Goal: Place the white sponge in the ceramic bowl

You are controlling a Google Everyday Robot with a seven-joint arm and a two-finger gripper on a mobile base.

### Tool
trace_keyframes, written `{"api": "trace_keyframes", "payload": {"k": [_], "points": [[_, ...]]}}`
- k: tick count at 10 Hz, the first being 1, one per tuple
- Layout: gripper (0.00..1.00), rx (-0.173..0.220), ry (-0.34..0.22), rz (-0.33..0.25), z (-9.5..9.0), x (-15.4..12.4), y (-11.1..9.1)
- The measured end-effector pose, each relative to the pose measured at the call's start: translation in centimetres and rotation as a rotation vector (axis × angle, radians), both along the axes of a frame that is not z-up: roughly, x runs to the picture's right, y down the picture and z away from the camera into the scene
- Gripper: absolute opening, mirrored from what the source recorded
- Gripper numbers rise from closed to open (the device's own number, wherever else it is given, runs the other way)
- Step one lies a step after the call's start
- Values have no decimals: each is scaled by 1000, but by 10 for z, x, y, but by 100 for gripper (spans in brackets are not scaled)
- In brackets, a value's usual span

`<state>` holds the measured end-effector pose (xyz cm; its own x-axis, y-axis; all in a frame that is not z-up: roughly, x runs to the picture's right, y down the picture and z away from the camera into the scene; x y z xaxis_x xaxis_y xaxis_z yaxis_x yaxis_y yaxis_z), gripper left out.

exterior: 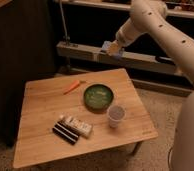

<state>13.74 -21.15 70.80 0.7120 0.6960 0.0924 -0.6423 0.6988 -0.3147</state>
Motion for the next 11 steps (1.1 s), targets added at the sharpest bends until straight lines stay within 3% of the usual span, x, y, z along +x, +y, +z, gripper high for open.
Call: {"api": "trace_keyframes", "payload": {"k": [7, 8, 11], "points": [[0, -2, -7, -9, 2, -6, 1], [0, -6, -30, 7, 3, -10, 3], [0, -47, -120, 55, 36, -30, 33]]}}
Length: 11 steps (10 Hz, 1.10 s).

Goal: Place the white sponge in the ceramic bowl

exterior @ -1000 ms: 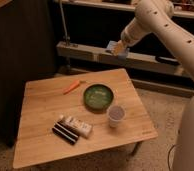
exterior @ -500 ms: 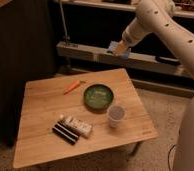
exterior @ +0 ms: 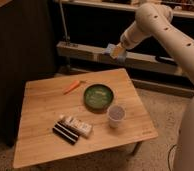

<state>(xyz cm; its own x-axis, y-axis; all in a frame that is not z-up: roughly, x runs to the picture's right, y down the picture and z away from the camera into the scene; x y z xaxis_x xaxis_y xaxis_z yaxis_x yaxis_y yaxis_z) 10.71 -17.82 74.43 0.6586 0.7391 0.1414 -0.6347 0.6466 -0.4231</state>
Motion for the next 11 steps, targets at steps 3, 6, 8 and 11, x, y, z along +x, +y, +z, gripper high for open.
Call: {"api": "trace_keyframes", "payload": {"k": [3, 6, 8, 11], "points": [[0, -46, -72, 46, 51, -15, 46], [0, -104, -103, -5, 86, -42, 86], [0, -153, -124, -65, 103, -61, 114], [0, -209, -180, -108, 116, -78, 155]]}}
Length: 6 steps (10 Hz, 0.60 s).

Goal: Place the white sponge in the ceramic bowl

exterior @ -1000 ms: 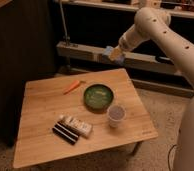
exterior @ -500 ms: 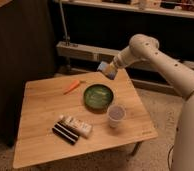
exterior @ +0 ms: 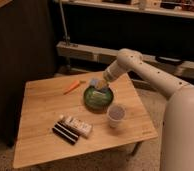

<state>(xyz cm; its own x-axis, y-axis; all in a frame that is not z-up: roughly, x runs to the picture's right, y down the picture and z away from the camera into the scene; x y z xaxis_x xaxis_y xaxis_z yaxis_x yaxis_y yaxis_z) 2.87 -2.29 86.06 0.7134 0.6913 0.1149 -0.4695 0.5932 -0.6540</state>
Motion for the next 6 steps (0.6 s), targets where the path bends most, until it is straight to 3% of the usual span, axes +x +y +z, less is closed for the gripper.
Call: {"api": "trace_keyframes", "payload": {"k": [2, 5, 6], "points": [[13, -19, -19, -24, 5, -5, 16], [43, -29, 4, -80, 11, -8, 25], [57, -31, 37, -95, 15, -7, 26]]}}
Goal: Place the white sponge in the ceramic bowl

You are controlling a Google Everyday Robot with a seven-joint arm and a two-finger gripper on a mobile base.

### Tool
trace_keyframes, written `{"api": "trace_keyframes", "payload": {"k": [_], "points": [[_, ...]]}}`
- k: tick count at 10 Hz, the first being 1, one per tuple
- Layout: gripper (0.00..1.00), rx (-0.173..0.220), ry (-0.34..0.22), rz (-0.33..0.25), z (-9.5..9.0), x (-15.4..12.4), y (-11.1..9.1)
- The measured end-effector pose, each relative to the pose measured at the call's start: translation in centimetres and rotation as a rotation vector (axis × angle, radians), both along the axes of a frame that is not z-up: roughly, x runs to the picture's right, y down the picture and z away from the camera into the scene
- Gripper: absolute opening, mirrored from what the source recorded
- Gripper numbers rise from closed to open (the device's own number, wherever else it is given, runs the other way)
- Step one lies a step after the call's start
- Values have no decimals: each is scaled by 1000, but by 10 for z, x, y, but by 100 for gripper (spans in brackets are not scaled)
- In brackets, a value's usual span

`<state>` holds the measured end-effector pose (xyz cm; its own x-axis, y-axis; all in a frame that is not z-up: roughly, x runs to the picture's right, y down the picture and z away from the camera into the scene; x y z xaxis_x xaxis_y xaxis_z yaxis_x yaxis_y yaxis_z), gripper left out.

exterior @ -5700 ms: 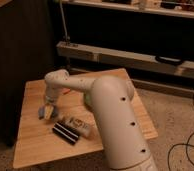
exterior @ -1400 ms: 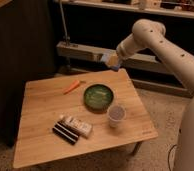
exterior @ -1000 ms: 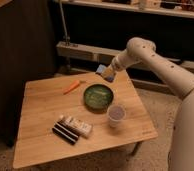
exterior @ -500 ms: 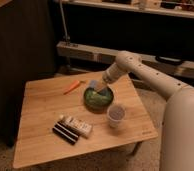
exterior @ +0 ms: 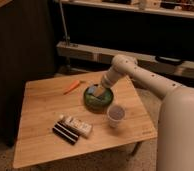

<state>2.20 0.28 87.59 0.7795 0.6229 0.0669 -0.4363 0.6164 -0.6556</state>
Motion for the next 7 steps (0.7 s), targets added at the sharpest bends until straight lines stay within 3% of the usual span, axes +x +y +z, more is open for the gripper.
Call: {"api": "trace_keyframes", "payload": {"k": [3, 4, 6, 7], "points": [[80, -11, 70, 33, 17, 16, -12], [80, -17, 76, 43, 19, 18, -12], [80, -64, 72, 127, 22, 28, -12], [80, -70, 71, 143, 22, 32, -13]]}}
